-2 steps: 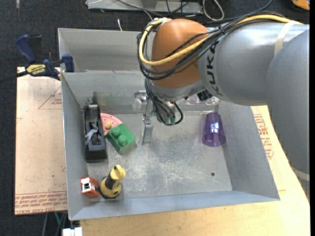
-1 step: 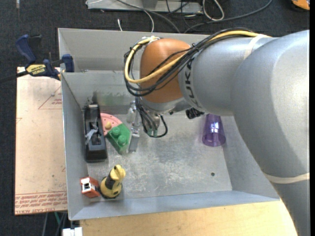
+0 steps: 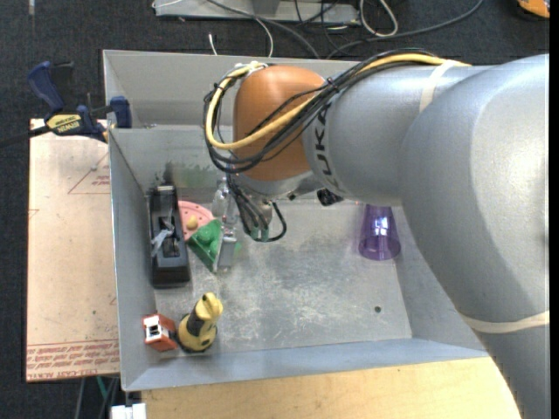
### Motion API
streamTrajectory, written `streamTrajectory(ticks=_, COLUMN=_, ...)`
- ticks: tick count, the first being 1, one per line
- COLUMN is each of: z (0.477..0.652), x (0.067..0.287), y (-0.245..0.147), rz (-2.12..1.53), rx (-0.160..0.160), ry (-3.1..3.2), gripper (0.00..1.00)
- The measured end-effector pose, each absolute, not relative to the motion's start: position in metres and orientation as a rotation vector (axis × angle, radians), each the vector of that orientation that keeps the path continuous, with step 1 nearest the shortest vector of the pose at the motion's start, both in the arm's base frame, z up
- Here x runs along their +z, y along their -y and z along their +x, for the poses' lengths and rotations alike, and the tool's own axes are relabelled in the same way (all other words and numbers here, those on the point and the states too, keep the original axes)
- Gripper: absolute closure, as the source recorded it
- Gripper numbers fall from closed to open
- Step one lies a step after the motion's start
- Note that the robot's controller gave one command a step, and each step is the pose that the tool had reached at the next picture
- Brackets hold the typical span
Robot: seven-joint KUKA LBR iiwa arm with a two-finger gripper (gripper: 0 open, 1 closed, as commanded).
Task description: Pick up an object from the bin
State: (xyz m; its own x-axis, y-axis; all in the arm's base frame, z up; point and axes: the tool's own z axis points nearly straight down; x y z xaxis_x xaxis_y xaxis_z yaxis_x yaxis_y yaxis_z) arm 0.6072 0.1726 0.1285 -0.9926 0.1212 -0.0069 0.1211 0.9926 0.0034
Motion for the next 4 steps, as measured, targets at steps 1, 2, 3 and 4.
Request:
streamTrajectory(ticks=1, z=0.597, x=0.118, y=-0.177, rz=0.495, rx=0.005, ry=-3.100, gripper=0.00)
streamTrajectory(ticks=2, z=0.608, x=0.072, y=-0.173, rz=0.430, rx=0.015, ry=-3.093, gripper=0.00)
streamTrajectory(ticks=3, z=0.596, x=0.072, y=-0.172, rz=1.027, rx=0.018, ry=-2.956, gripper=1.00)
streamTrajectory(ticks=4, z=0.596, x=0.072, y=-0.172, rz=1.027, rx=0.018, ry=-2.956, gripper=1.00)
